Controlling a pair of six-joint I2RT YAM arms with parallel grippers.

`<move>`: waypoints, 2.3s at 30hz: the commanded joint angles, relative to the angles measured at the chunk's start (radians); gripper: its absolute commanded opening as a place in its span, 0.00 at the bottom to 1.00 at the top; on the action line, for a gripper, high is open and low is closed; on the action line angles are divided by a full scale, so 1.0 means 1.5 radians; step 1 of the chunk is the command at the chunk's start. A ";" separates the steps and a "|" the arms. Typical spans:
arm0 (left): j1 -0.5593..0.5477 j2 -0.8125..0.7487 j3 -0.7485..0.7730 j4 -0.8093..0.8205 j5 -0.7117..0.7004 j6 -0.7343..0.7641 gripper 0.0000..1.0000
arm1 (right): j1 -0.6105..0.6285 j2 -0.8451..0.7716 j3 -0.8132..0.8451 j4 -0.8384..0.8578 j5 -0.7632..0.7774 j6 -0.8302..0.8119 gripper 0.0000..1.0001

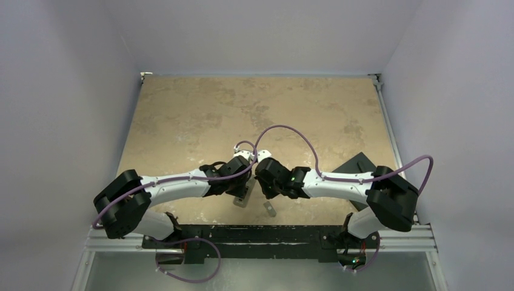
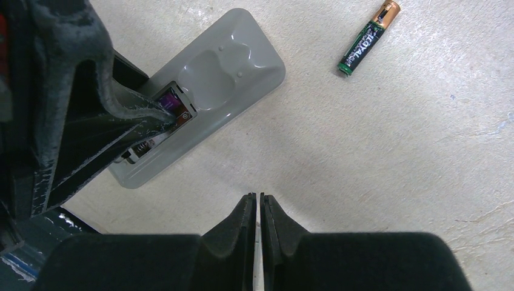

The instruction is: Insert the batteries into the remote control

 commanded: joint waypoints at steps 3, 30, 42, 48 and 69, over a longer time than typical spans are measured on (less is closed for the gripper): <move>-0.001 0.014 0.014 0.005 -0.021 0.004 0.00 | 0.000 -0.004 0.005 0.012 0.002 0.010 0.16; -0.001 -0.043 0.069 -0.064 -0.042 0.026 0.38 | -0.001 -0.016 0.030 -0.023 0.042 -0.009 0.28; -0.001 -0.103 0.078 -0.109 -0.074 0.028 0.38 | -0.030 -0.035 0.068 -0.068 0.113 -0.024 0.33; -0.001 -0.142 0.064 -0.118 -0.087 0.028 0.39 | -0.061 -0.027 0.105 -0.074 0.118 -0.034 0.35; -0.001 -0.242 -0.006 -0.102 -0.085 -0.003 0.39 | -0.138 0.165 0.233 -0.059 0.103 0.014 0.42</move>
